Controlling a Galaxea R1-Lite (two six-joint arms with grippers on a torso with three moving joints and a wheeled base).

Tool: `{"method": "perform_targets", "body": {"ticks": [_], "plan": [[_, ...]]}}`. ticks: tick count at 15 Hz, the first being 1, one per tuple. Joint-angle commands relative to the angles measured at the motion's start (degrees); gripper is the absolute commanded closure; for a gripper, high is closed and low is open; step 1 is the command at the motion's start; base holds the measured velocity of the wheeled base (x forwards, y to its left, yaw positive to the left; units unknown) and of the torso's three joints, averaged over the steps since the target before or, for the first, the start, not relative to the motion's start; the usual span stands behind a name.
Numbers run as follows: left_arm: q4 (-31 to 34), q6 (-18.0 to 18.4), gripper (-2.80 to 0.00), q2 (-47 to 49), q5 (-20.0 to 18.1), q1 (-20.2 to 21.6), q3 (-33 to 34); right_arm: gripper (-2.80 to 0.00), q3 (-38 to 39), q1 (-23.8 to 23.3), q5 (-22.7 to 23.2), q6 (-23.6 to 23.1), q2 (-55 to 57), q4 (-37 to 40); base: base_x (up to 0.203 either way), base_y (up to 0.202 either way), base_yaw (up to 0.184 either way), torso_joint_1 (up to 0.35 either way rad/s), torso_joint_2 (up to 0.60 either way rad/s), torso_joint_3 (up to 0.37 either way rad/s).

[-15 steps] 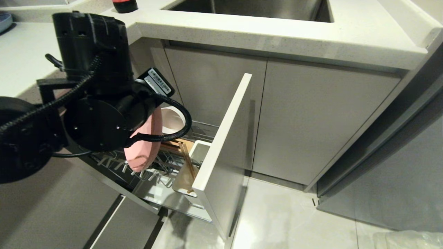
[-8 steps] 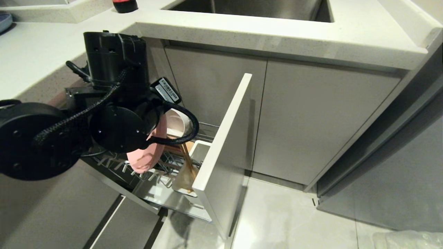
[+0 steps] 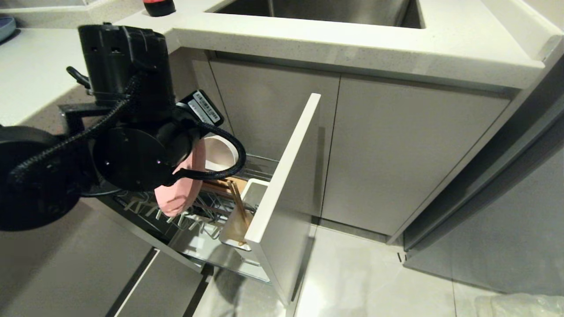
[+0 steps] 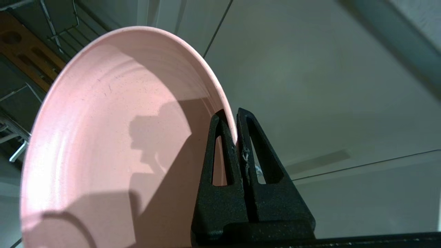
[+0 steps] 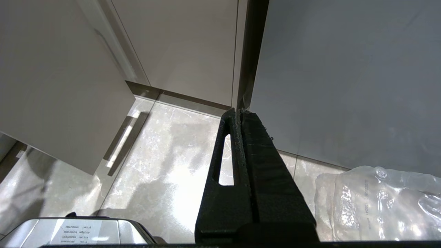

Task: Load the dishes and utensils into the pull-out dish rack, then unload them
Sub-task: Pick up the plate and place it in the cupboard

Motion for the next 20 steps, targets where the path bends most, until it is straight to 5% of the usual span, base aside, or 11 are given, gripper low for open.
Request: {"method": "perform_targets", "body": {"ticks": [1,8,12,20], "plan": [[-0.1,-0.2,0.0,-1.2,0.3,0.0,0.1,0.0,0.0,0.0,0.0,0.0,-0.1,0.0,0.0,0.0,0.0,0.0,0.0,0.0],[-1.3,-0.7,0.0,0.3,0.4,-2.6,1.1,0.0,0.0,0.0,0.0,0.0,-0.1,0.0,0.0,0.0,0.0,0.0,0.0,0.0],[-14.9,-0.5,0.0,6.6,3.3,-3.8,-0.3,0.0,0.0,0.0,0.0,0.0,-0.1,0.0,0.0,0.0,0.0,0.0,0.0,0.0],[-20.8,-0.8,0.0,4.1,8.0,-3.2,5.1,0.0,0.0,0.0,0.0,0.0,-0.1,0.0,0.0,0.0,0.0,0.0,0.0,0.0]]}}
